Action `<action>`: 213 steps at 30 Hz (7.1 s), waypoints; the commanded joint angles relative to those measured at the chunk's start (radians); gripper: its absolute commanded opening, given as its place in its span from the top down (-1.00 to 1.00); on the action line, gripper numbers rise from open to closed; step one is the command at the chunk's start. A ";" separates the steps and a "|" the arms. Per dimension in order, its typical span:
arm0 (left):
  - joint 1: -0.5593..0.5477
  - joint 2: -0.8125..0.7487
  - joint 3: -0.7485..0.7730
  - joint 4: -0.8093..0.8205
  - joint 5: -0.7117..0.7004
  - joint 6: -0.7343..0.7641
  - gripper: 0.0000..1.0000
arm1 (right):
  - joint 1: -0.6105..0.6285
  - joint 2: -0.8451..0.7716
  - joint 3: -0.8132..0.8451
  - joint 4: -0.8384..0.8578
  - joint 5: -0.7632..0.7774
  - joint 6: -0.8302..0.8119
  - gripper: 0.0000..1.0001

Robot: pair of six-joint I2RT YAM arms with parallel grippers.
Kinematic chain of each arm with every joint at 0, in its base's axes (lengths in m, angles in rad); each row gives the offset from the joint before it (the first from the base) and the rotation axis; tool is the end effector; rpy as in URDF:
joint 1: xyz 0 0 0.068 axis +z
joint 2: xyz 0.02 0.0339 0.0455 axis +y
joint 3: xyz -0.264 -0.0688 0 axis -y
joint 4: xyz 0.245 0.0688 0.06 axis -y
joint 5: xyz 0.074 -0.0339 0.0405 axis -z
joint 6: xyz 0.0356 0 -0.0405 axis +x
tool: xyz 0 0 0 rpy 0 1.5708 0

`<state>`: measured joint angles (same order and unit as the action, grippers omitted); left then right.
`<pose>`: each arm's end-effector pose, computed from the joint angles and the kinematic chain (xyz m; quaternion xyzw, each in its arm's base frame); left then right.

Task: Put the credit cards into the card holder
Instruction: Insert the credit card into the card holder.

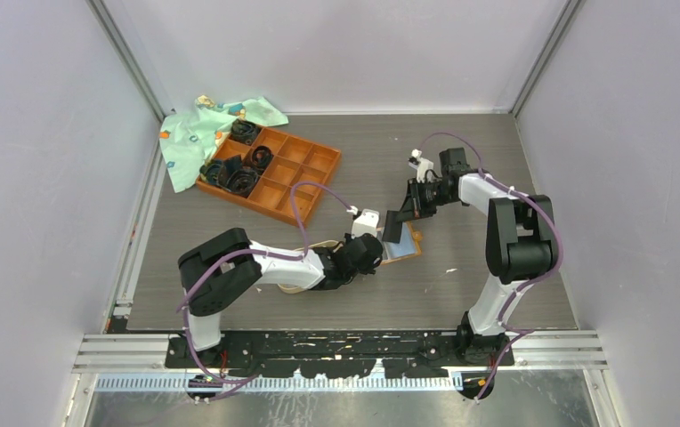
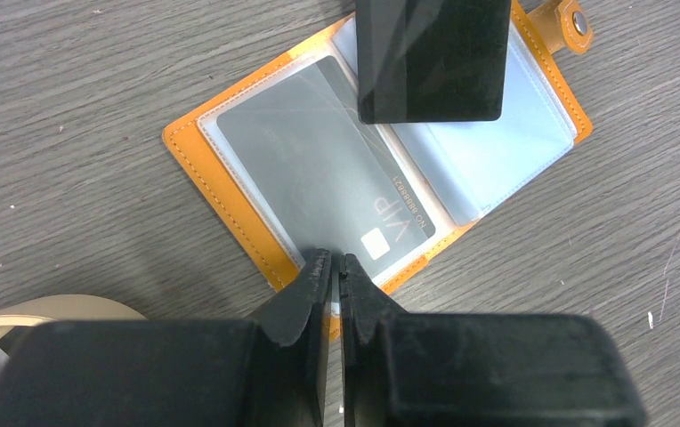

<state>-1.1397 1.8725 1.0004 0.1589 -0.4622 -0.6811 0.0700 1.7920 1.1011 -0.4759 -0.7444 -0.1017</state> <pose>0.1741 -0.3405 0.1473 0.1085 0.8838 -0.1918 0.4128 0.3418 0.0481 0.1691 -0.1509 0.9030 0.3533 0.1925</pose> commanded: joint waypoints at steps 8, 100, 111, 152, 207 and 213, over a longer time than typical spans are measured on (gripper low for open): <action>-0.004 0.009 0.029 -0.013 -0.015 -0.003 0.83 | 0.013 0.040 0.051 -0.092 -0.034 -0.081 0.98; 0.032 -0.060 0.022 -0.122 -0.021 -0.058 0.36 | 0.119 0.290 0.253 -0.405 0.059 -0.079 0.88; 0.051 -0.055 0.050 -0.237 -0.057 -0.096 0.26 | 0.117 0.289 0.256 -0.413 0.062 -0.089 0.88; 0.126 0.027 0.121 -0.350 0.096 -0.092 0.30 | 0.137 0.309 0.288 -0.447 0.005 -0.144 0.84; 0.103 -0.056 0.076 -0.354 0.064 -0.102 0.28 | 0.165 0.337 0.320 -0.460 0.103 -0.134 0.78; 0.052 -0.017 0.119 -0.431 -0.080 -0.190 0.19 | 0.164 0.328 0.317 -0.456 0.109 -0.135 0.78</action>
<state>-1.0618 1.8156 1.0927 -0.1158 -0.4160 -0.8055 0.2279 2.1105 1.4101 -0.9695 -0.7490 -0.2108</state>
